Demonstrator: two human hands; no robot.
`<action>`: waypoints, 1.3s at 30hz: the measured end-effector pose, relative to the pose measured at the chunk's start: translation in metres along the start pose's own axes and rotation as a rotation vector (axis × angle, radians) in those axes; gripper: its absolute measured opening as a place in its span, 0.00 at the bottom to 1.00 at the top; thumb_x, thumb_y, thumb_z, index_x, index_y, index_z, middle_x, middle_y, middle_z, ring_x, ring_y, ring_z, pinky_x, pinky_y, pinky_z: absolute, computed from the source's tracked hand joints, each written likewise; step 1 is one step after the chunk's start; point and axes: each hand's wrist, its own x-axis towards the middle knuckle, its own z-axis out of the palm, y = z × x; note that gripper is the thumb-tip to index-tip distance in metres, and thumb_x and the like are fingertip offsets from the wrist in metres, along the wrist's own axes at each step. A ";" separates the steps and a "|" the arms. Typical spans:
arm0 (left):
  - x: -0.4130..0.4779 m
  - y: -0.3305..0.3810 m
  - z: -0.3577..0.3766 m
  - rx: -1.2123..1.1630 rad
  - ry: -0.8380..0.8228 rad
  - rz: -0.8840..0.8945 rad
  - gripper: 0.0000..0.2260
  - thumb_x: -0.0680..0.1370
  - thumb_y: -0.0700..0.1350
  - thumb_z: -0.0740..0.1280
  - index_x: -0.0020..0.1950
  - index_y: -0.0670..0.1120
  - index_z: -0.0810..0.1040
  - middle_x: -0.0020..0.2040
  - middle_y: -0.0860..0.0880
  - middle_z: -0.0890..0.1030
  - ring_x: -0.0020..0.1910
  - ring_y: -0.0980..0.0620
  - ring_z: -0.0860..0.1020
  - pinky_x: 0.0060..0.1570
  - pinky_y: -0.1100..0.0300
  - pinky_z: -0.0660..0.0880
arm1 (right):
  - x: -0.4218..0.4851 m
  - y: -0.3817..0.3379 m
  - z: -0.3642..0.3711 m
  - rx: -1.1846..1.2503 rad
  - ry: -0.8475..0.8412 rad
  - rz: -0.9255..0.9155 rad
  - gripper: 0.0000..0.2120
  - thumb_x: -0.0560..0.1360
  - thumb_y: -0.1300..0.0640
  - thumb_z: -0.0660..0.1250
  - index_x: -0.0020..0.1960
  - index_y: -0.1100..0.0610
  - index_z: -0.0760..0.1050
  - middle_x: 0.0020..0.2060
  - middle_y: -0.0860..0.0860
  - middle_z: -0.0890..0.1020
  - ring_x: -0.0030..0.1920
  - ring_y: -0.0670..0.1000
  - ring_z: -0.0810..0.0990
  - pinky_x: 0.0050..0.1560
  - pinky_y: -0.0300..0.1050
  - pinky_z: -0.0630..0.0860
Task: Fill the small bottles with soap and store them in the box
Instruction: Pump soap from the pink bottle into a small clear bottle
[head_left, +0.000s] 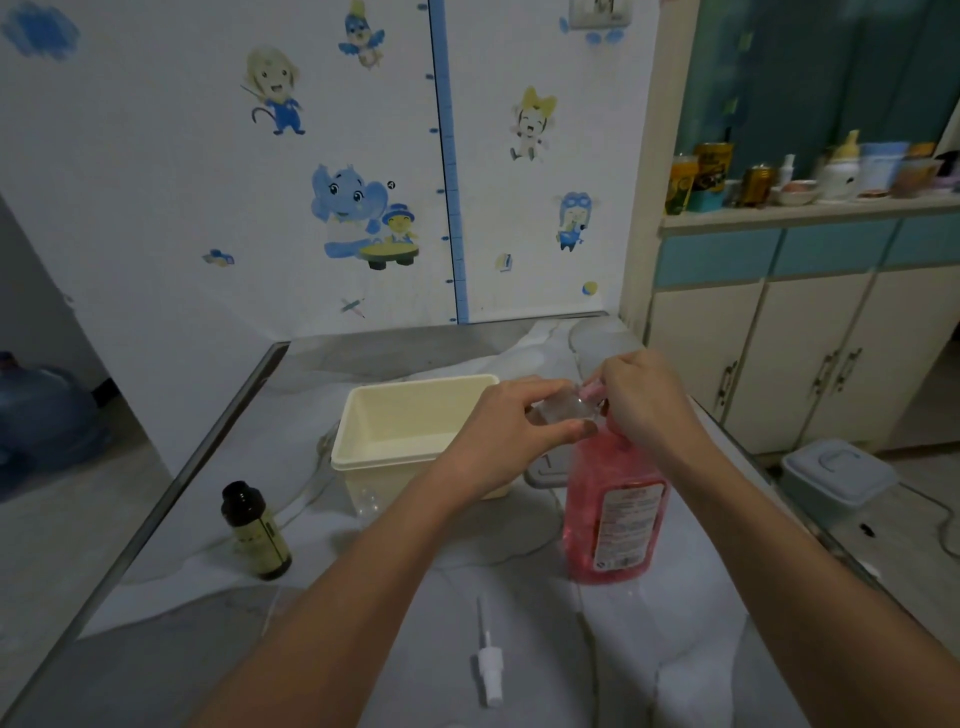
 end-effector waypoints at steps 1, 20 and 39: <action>0.000 0.000 0.000 0.002 -0.005 -0.003 0.14 0.70 0.53 0.75 0.55 0.54 0.83 0.41 0.61 0.80 0.41 0.66 0.76 0.40 0.75 0.67 | 0.001 0.000 0.000 -0.003 -0.003 0.008 0.14 0.73 0.57 0.56 0.39 0.58 0.79 0.40 0.57 0.83 0.29 0.47 0.75 0.31 0.40 0.71; -0.001 0.003 0.000 0.001 -0.008 -0.015 0.13 0.70 0.53 0.75 0.53 0.55 0.83 0.41 0.59 0.80 0.41 0.61 0.76 0.40 0.67 0.70 | -0.003 -0.005 -0.001 -0.116 0.024 -0.032 0.12 0.74 0.65 0.57 0.40 0.62 0.80 0.35 0.53 0.81 0.44 0.58 0.82 0.38 0.48 0.75; -0.002 0.006 -0.002 -0.008 -0.018 -0.042 0.17 0.70 0.52 0.75 0.58 0.51 0.82 0.46 0.58 0.81 0.44 0.61 0.77 0.42 0.71 0.69 | -0.005 -0.007 -0.004 0.009 -0.026 0.014 0.15 0.74 0.58 0.56 0.44 0.63 0.80 0.41 0.53 0.82 0.48 0.59 0.81 0.31 0.39 0.72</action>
